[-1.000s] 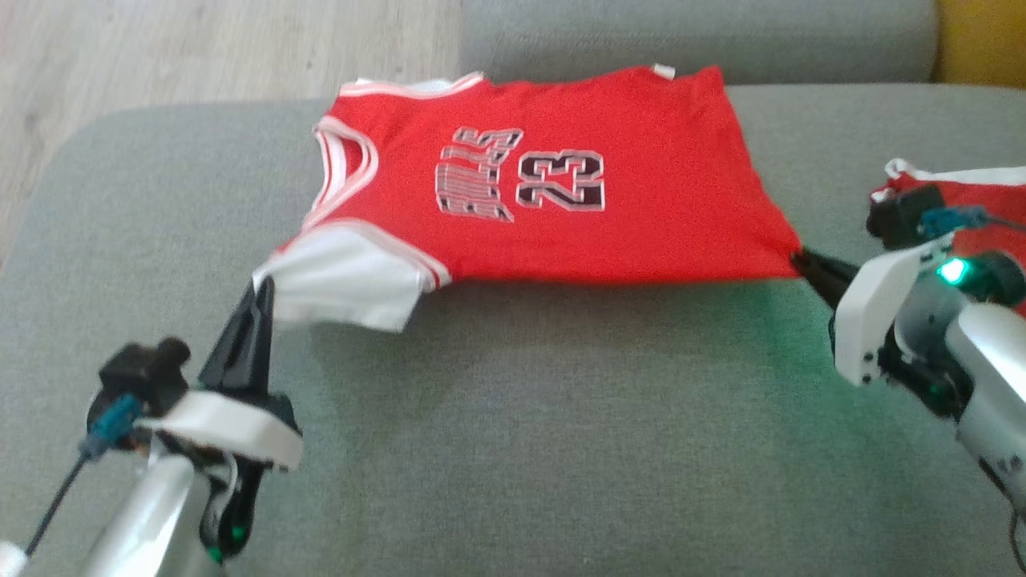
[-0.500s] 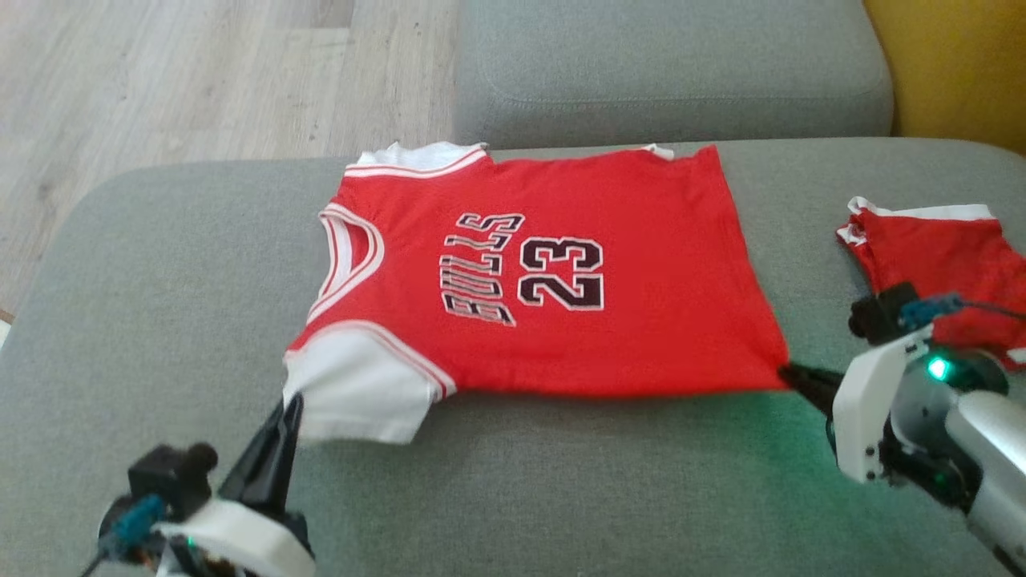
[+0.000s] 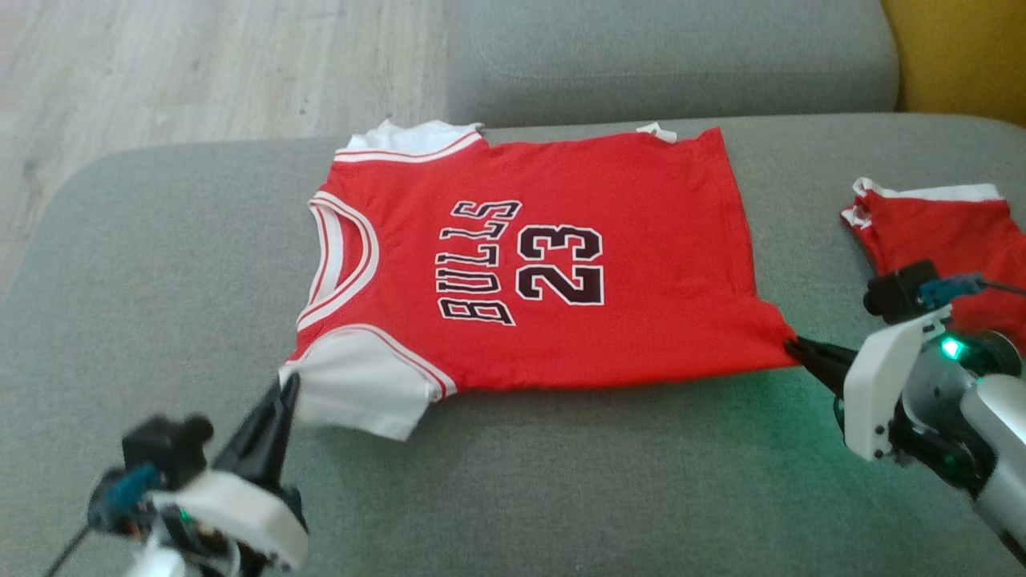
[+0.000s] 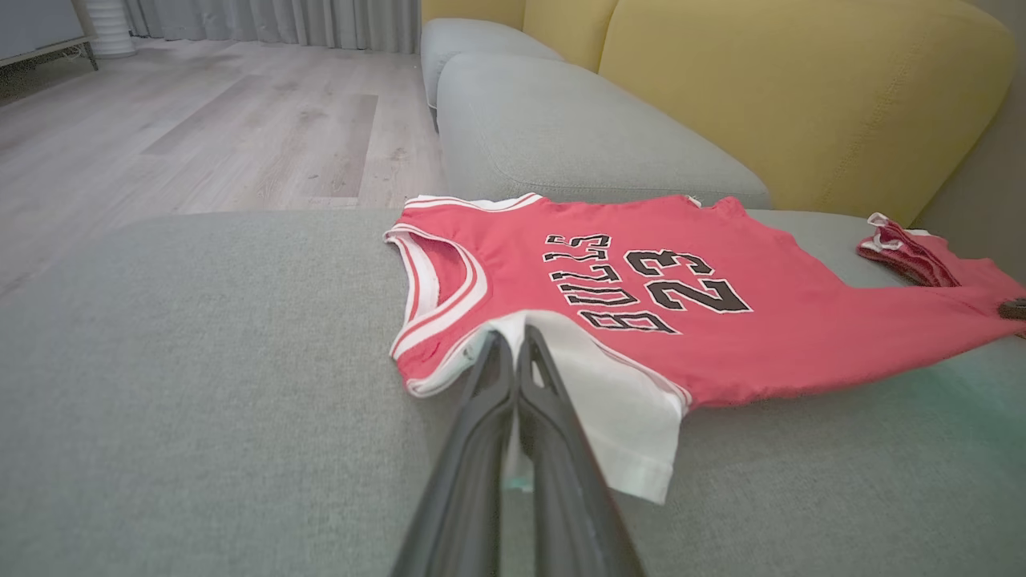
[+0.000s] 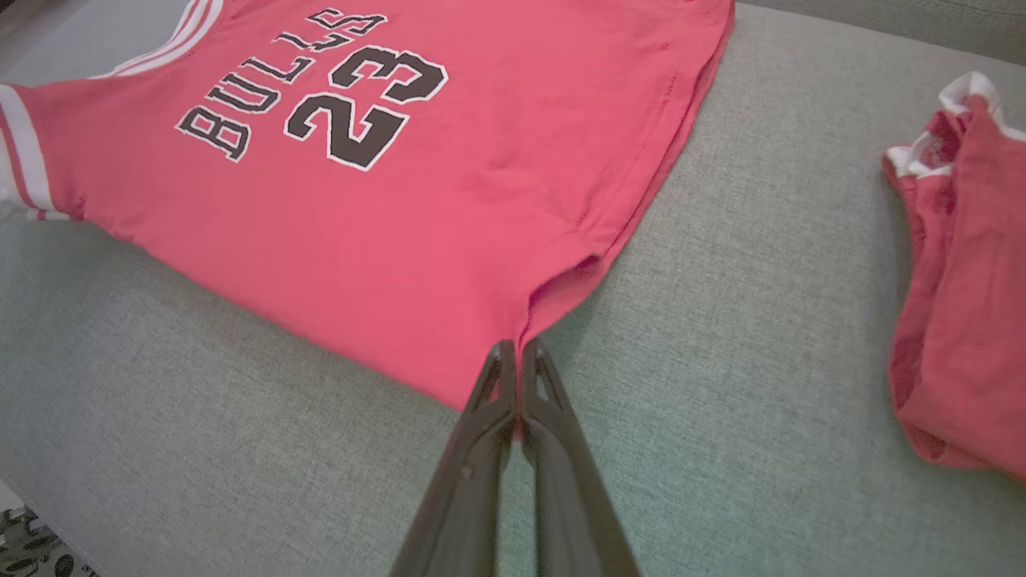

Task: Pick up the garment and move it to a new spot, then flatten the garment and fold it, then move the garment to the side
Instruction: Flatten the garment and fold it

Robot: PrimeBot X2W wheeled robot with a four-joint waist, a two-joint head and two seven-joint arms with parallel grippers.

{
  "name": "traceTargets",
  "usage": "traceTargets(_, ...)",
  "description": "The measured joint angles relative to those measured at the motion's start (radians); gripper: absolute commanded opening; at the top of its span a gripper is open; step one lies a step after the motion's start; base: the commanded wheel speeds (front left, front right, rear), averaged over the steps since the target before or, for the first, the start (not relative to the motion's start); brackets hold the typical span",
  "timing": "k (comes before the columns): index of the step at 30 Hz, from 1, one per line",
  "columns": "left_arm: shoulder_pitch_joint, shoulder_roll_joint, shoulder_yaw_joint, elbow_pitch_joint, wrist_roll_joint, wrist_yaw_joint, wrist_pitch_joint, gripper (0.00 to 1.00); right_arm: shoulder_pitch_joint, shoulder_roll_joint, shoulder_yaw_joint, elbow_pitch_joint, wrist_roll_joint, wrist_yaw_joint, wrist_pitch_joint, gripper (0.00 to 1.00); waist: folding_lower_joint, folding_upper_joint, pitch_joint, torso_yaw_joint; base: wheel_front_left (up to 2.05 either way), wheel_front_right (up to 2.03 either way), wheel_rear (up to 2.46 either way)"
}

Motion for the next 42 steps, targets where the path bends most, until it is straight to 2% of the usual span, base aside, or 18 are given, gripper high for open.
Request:
traceTargets(5, -0.1, 0.013, 0.007, 0.033, 0.0, -0.002, 0.027, 0.0, -0.023, 0.034, -0.04, 0.006, -0.021, 0.0, 0.024, 0.0, 0.0, 0.0, 0.033, -0.009, 0.0, 0.0, 0.0)
traceTargets(12, -0.254, 0.023, -0.005, 0.121, 0.014, -0.031, 0.086, 0.0, -0.088, 0.085, -0.075, 0.038, -0.035, 0.0, 0.067, 0.0, 0.0, 0.0, 0.088, -0.02, 0.0, 0.0, 0.0)
traceTargets(23, -0.561, 0.023, -0.058, 0.375, 0.039, -0.116, 0.184, 0.0, -0.259, 0.157, -0.096, 0.149, -0.082, 0.0, 0.111, 0.0, 0.0001, 0.0, 0.192, -0.024, 0.0, 0.0, 0.0)
traceTargets(36, -0.791, -0.017, -0.134, 0.625, 0.073, -0.151, 0.199, 0.0, -0.384, 0.196, -0.074, 0.256, -0.108, 0.0, 0.108, 0.0, -0.0001, 0.0, 0.283, -0.031, 0.0, 0.0, 0.0)
traceTargets(37, -0.804, -0.023, -0.14, 0.642, 0.073, -0.152, 0.195, 0.23, -0.393, 0.199, -0.069, 0.264, -0.111, 0.0, 0.105, 0.0, 0.0, -0.0001, 0.289, -0.032, 0.0, 0.0, 0.0)
traceTargets(38, -0.818, -0.029, -0.146, 0.658, 0.074, -0.157, 0.187, 0.75, -0.402, 0.201, -0.064, 0.272, -0.117, 0.0, 0.091, 0.72, 0.0, -0.0001, 0.295, -0.033, 0.0, 0.0, 0.0)
traceTargets(39, -0.831, -0.036, -0.149, 0.672, 0.075, -0.159, 0.171, 1.0, -0.409, 0.202, -0.059, 0.277, -0.132, 0.0, 0.068, 1.0, 0.0, -0.0001, 0.3, -0.034, 0.0, 0.0, 0.0)
traceTargets(42, -0.874, -0.061, -0.144, 0.709, 0.084, -0.157, 0.086, 1.0, -0.432, 0.214, -0.055, 0.302, -0.148, 0.0, 0.014, 1.0, 0.0, -0.0001, 0.31, -0.033, 0.0, 0.0, 0.0)
